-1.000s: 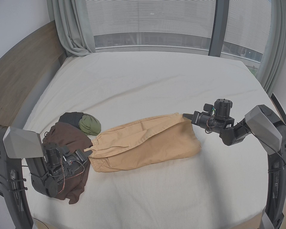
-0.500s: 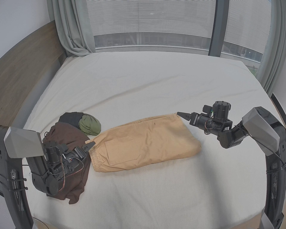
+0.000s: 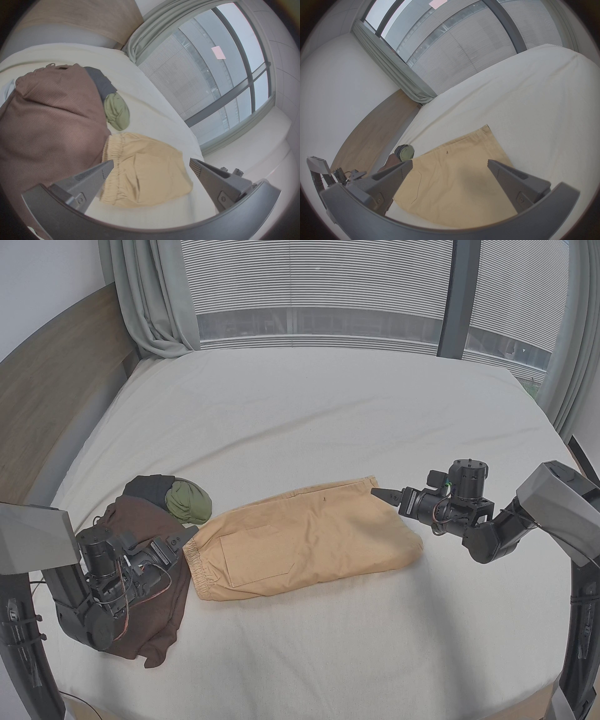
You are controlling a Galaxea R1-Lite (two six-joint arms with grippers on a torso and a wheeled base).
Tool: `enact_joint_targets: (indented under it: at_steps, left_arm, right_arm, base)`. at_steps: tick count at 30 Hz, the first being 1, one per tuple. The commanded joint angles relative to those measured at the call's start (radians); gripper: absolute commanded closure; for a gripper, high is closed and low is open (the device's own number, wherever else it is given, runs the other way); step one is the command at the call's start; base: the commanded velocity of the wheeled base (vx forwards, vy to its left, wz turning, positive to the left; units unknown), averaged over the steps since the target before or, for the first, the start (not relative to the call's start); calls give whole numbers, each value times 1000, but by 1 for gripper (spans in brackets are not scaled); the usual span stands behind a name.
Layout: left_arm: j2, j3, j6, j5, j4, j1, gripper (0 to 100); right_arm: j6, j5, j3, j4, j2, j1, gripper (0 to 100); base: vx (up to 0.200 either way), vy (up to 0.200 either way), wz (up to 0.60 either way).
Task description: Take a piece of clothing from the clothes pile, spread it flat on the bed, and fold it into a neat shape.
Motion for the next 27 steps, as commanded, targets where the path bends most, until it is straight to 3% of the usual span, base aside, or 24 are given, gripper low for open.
enact_joint_targets:
  at_steps: [1,5,8,15,27]
  left_arm:
    - [-147,68,6,-25,0,-51,0]
    - [-204,88,6,-88,0,-79,0]
    - [-216,83,46,-117,0,-96,0]
    - [-202,93,231,-109,2,-76,0]
    - [-210,91,337,-68,2,-50,0]
  right_arm:
    - [1,-44,114,-1,-109,10,0]
    - [1,-39,180,-4,-134,0,0]
    - [9,-36,246,-86,-137,-12,0]
    - [13,-24,372,-217,-126,-24,0]
    - [10,-22,390,-227,-95,-72,0]
  base:
    - [0,0,0]
    - [0,0,0]
    - [0,0,0]
    - [0,0,0]
    - [0,0,0]
